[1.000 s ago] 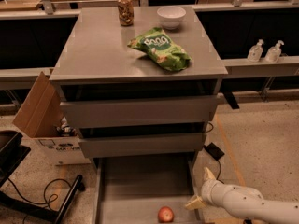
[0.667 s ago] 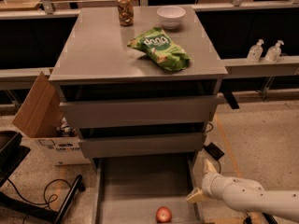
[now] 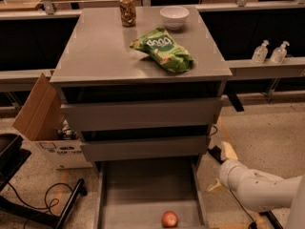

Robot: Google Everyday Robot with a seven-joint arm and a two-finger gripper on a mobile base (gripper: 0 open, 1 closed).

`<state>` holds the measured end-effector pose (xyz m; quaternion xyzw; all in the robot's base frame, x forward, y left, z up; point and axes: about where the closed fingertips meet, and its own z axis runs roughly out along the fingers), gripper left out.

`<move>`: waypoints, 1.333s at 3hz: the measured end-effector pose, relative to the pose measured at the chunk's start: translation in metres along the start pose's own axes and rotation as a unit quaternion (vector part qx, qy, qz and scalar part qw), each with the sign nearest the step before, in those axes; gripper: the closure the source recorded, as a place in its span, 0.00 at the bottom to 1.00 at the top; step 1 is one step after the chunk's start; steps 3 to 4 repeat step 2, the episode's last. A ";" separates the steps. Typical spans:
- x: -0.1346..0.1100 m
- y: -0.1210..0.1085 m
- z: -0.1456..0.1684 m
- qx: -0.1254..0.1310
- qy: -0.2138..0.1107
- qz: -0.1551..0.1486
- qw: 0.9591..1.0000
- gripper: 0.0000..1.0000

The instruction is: Place apple into bottom drawer

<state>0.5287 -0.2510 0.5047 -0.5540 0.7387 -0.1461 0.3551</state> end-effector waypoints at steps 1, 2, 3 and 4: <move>0.007 -0.037 -0.055 0.056 0.046 -0.057 0.996 0.00; 0.010 -0.072 -0.104 0.115 0.085 -0.077 0.987 0.00; 0.010 -0.072 -0.104 0.115 0.085 -0.077 0.987 0.00; 0.010 -0.072 -0.104 0.115 0.085 -0.077 0.987 0.00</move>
Offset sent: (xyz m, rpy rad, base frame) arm -0.0487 -0.0963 0.2232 -0.2043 -0.2849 -0.6308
